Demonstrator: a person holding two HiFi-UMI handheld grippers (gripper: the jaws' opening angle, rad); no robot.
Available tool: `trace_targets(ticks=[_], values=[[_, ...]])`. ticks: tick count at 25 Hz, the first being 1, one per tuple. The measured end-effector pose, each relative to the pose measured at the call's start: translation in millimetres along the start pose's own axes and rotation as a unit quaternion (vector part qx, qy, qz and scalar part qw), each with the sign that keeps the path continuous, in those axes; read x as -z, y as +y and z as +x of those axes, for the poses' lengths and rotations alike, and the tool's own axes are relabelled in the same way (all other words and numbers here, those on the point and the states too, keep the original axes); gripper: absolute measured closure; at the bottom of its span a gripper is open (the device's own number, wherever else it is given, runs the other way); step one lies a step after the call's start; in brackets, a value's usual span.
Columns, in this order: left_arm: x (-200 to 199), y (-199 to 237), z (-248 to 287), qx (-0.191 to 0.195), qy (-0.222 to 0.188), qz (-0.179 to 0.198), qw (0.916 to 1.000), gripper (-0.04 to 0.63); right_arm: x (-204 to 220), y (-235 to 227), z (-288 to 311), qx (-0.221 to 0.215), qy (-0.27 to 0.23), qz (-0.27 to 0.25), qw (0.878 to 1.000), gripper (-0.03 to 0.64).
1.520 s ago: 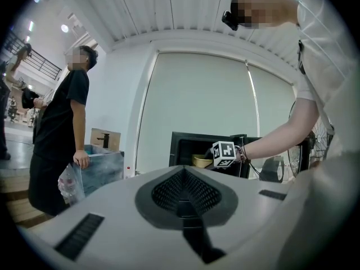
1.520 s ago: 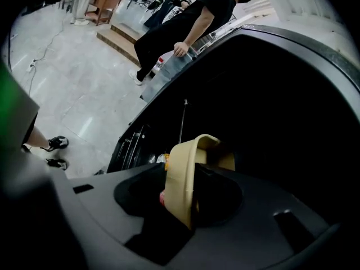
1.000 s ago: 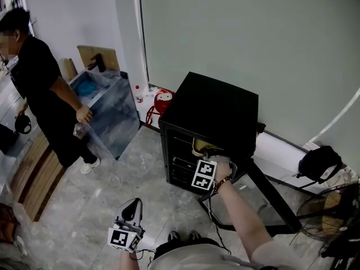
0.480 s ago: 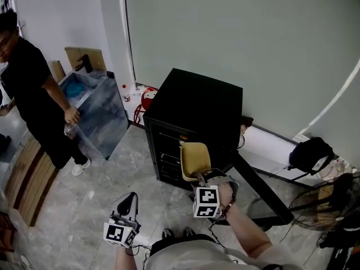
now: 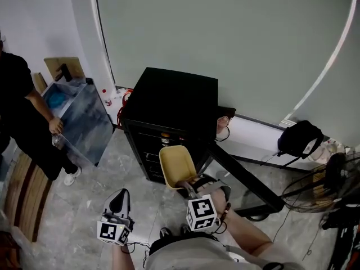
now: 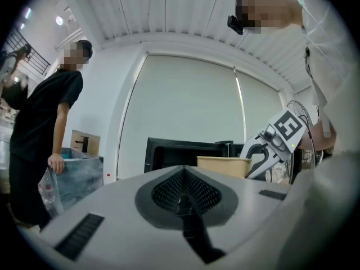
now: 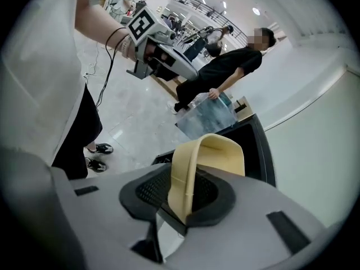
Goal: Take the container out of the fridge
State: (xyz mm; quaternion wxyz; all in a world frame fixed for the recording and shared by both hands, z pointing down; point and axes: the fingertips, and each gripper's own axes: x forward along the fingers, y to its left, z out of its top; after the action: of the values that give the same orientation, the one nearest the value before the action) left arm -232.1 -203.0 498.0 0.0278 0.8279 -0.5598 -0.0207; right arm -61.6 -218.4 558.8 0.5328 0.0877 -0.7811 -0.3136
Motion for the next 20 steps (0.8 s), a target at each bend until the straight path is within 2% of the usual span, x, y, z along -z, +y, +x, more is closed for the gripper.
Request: trace_targets(ticks=[3, 7, 20], values=[[2.4, -5.8, 5.3, 0.013, -0.002, 0.006, 0.9999, 0.589, 1.2, -0.9, -1.3, 0.015, 0.003, -0.015, 1.0, 0.532], [5.2, -10.0, 6.7, 0.015, 0.001, 0.004, 0.9999, 0.589, 8.1, 6.9, 0.3, -0.002, 0.013, -0.018, 1.0, 0.532], [6.6, -11.2, 5.3, 0.004, 0.01, -0.001, 0.9999, 0.589, 8.3, -1.0, -3.2, -0.001, 0.008, -0.02, 1.0, 0.532]])
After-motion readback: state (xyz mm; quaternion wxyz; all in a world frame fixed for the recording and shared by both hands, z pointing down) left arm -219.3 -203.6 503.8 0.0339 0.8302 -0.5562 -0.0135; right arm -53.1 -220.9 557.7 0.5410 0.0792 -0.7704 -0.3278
